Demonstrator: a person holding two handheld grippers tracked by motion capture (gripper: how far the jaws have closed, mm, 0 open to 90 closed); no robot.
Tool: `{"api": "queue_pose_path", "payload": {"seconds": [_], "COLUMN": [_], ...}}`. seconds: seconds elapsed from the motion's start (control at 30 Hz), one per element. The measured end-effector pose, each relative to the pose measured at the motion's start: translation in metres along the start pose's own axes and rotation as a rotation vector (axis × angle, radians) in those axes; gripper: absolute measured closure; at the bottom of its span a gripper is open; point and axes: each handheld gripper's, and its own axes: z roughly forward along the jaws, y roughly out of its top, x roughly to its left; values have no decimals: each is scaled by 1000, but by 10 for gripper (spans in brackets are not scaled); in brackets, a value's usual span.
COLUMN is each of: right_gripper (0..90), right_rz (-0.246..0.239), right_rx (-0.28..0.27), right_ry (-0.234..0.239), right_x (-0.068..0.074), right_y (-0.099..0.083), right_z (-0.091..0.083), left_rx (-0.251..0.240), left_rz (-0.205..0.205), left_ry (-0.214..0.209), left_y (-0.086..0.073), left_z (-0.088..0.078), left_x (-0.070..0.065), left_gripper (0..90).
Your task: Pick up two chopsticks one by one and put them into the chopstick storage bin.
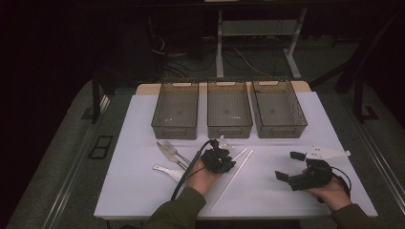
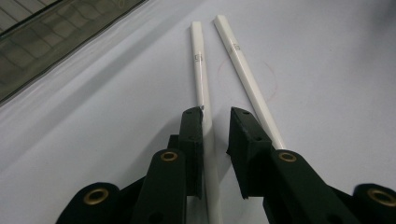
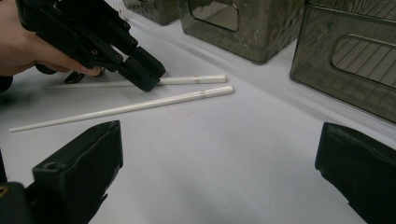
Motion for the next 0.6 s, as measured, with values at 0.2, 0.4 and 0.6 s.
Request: {"api": "queue_pose_path", "payload": {"seconds": [0.2, 0.4, 0.6], "right_gripper": [8, 8, 8], "right_rz": [0, -4, -3], "right_rx": [-1, 5, 6], "right_ry": [2, 6, 5], "right_x": [-1, 1, 1], "right_y": [0, 0, 0], "right_z": [0, 1, 1], "left_rx": [-1, -11, -8], "left_rz": [-8, -3, -3], "left_ry": [2, 26, 45], "left_y": [-2, -4, -3], "left_z": [0, 1, 0], "left_x": [3, 0, -3], "left_gripper": [817, 836, 844]}}
